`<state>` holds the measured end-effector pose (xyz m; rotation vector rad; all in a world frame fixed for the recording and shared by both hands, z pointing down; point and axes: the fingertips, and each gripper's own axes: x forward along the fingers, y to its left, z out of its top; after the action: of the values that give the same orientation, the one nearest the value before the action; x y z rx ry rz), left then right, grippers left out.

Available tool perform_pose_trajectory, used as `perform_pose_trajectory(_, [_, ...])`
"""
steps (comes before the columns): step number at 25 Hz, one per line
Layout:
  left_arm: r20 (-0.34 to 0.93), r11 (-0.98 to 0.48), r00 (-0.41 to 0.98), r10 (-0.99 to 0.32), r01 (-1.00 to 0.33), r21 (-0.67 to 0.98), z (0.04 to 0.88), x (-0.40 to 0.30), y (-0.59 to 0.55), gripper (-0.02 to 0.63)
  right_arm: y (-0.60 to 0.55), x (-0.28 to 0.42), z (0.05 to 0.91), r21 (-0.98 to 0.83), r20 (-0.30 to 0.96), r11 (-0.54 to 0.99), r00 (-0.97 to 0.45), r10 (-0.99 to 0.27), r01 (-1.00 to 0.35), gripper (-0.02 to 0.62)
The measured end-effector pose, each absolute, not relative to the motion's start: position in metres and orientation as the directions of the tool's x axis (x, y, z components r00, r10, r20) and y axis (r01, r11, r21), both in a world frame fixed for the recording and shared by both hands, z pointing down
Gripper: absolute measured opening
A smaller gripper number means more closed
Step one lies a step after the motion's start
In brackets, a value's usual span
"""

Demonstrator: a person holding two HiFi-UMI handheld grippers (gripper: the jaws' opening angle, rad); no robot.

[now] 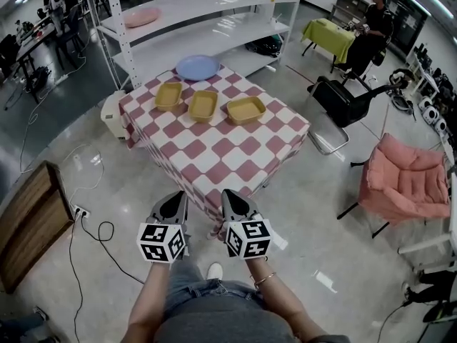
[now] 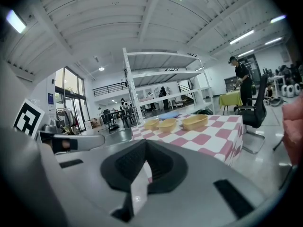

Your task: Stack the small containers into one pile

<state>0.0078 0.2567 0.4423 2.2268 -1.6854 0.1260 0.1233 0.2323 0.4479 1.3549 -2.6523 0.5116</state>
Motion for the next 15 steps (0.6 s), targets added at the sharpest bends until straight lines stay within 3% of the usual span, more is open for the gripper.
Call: perform_pose_trajectory(15, [0.297,-0.236,0.299,-0.907,-0.944,0.231,0.457,-0.057,0.162,0.017,0.146,0.066,0.454,-0.246,0.276,0.517,-0.570,-0.774,-0.820,0.009])
